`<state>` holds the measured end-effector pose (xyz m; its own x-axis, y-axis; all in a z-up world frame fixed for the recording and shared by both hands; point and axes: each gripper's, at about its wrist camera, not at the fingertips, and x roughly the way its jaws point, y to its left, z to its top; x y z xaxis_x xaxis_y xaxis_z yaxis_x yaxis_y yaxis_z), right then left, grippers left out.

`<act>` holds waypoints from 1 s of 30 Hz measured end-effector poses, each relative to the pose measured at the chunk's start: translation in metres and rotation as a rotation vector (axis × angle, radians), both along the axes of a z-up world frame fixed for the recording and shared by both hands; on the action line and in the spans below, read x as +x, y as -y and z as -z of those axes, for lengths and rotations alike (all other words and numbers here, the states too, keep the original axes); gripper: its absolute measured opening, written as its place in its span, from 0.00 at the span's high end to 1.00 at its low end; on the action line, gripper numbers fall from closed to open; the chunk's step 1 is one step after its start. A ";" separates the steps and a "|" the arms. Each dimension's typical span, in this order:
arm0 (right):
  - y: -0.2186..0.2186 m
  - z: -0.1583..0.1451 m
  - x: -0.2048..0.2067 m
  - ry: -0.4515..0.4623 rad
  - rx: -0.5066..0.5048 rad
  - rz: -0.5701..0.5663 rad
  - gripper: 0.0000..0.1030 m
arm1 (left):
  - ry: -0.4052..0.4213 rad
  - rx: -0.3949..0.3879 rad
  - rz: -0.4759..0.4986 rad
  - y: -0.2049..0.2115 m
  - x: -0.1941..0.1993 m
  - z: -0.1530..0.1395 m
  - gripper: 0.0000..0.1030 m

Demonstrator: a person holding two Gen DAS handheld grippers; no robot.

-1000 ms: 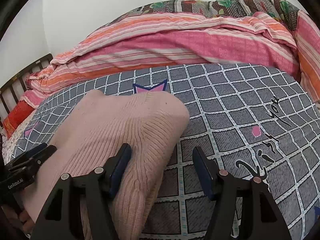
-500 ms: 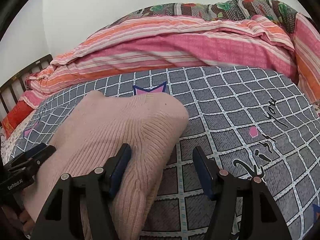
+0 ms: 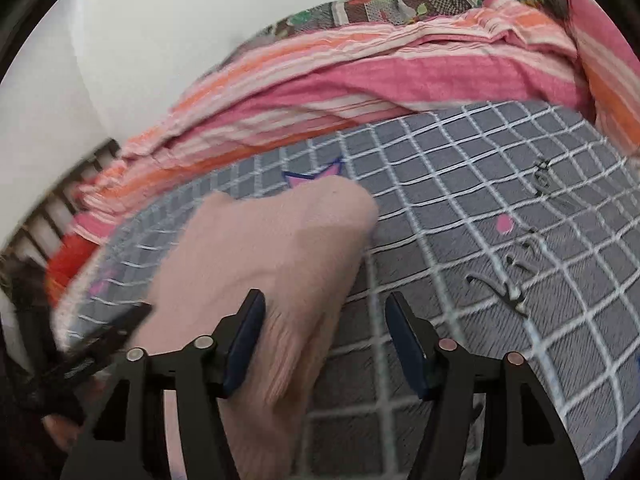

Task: Fold small clothes

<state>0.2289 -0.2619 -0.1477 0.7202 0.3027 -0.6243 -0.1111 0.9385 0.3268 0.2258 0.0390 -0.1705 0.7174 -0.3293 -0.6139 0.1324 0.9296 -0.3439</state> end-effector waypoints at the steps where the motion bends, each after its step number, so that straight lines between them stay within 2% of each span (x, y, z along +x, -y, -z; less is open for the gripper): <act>1: -0.003 -0.002 -0.004 0.002 0.004 -0.017 0.40 | -0.012 -0.029 0.004 -0.003 -0.001 0.002 0.21; 3: -0.010 -0.003 -0.007 0.005 -0.016 -0.034 0.45 | -0.026 -0.076 0.010 -0.008 -0.006 0.005 0.21; 5: -0.020 0.000 -0.006 0.006 -0.051 -0.048 0.69 | -0.021 -0.069 0.016 -0.008 -0.011 0.004 0.21; 8: -0.020 -0.002 -0.009 0.061 -0.102 0.003 0.79 | -0.021 -0.040 0.031 -0.004 -0.022 -0.001 0.21; 10: -0.018 0.004 -0.006 0.039 -0.094 0.033 0.81 | -0.020 -0.018 0.036 -0.003 -0.028 -0.004 0.21; 15: -0.032 -0.001 -0.011 0.019 -0.186 0.047 0.80 | -0.035 0.053 0.009 0.002 -0.034 -0.004 0.21; 18: -0.031 -0.008 -0.022 0.009 -0.182 0.042 0.80 | -0.058 0.038 0.007 -0.001 -0.039 -0.006 0.21; 22: -0.027 -0.005 -0.042 -0.017 -0.168 0.040 0.73 | -0.082 0.014 -0.006 -0.003 -0.053 0.000 0.21; 26: -0.021 -0.001 -0.063 -0.038 -0.131 0.044 0.73 | -0.080 0.025 -0.015 -0.001 -0.069 -0.001 0.22; 30: -0.018 -0.013 -0.078 -0.030 -0.148 0.054 0.69 | -0.072 0.046 -0.024 0.000 -0.081 -0.015 0.23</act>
